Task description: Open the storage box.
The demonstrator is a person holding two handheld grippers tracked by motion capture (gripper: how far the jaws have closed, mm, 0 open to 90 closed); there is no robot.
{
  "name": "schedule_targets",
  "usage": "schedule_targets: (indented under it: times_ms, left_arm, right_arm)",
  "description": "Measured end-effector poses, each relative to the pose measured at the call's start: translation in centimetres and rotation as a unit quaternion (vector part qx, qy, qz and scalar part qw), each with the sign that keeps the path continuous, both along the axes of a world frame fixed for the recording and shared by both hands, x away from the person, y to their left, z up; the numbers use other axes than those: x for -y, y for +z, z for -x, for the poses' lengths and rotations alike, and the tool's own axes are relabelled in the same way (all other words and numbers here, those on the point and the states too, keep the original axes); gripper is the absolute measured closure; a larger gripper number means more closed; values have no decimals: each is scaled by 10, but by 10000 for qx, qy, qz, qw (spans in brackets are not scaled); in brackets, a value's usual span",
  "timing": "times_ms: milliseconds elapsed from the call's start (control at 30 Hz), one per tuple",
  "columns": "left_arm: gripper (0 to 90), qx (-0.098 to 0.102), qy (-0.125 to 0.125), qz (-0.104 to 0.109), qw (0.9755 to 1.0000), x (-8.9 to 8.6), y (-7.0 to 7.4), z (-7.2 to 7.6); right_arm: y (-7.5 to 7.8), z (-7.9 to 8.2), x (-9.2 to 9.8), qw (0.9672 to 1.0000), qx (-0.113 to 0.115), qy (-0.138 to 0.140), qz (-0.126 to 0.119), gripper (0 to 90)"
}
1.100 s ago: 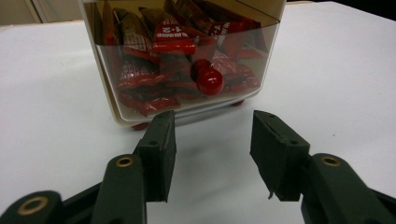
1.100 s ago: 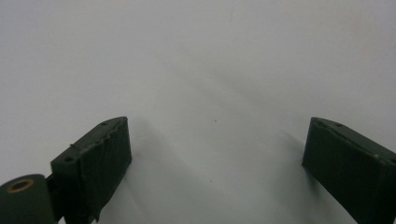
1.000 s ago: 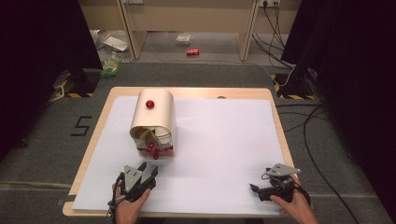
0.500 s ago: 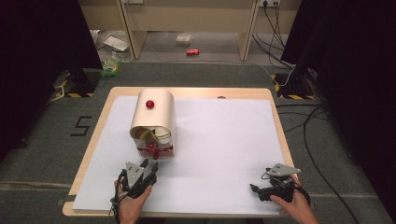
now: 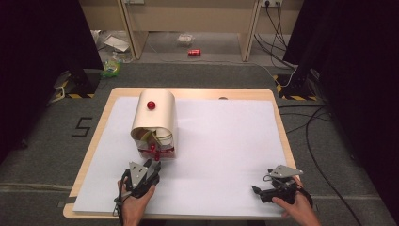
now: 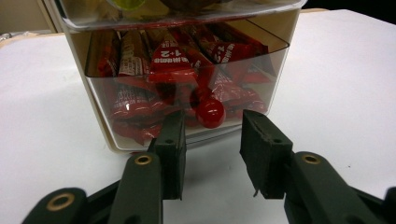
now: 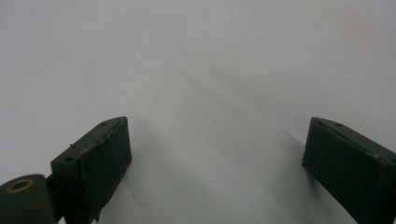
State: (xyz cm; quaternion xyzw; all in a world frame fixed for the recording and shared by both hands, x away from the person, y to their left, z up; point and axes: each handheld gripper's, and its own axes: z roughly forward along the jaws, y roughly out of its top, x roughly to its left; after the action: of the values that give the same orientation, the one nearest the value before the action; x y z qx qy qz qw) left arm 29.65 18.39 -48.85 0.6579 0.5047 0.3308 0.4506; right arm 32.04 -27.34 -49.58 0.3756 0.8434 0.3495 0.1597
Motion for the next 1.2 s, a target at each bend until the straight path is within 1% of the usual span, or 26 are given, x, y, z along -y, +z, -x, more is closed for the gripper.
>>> schedule_targets:
  times_ms: [300, 333, 400, 467, 567, 767, 800, 900, 1000, 1033, 1067, 1200]
  left_arm:
    - [614, 7, 53, -23, 10000, 4, -1, -3]
    - [617, 15, 111, -22, 9999, 5, -1, -5]
    - [623, 27, 142, -23, 9999, 5, -2, -6]
    - [624, 23, 152, -6, 9999, 6, -2, -7]
    - [630, 14, 172, -51, 9998, 7, -2, -8]
    - [640, -24, 166, -60, 9998, 11, -2, -10]
    - [642, -16, 186, -99, 9998, 12, -2, -10]
    - [652, -13, 218, -106, 9997, 13, -2, -10]
    - [685, -12, 304, -125, 9995, 14, -2, -10]
    - [685, -4, 342, -148, 9993, 14, -2, -10]
    - [711, 9, 405, -204, 9990, 15, -3, -10]
    - [726, 11, 476, -282, 9985, 18, -2, -10]
  right_arm:
    - [0, 0, 0, 10000, -4, -3, -1, 82]
    - [0, 0, 0, 10000, -4, -6, 0, 83]
    - [0, 0, 0, 10000, 1, -2, 2, 83]
    - [0, 0, 0, 10000, -2, -6, 1, 83]
    - [0, 0, 0, 10000, 2, -1, 3, 83]
    - [0, 0, 0, 10000, 2, -1, 3, 83]
    - [0, 0, 0, 10000, 1, -1, 3, 83]
    - [0, 0, 0, 10000, 3, 0, 4, 83]
    - [0, 0, 0, 10000, 1, -1, 2, 82]
    - [0, 0, 0, 10000, 1, -1, 2, 82]
    - [0, 0, 0, 10000, -7, -13, 0, 83]
    - [0, 0, 0, 10000, 1, -2, 4, 82]
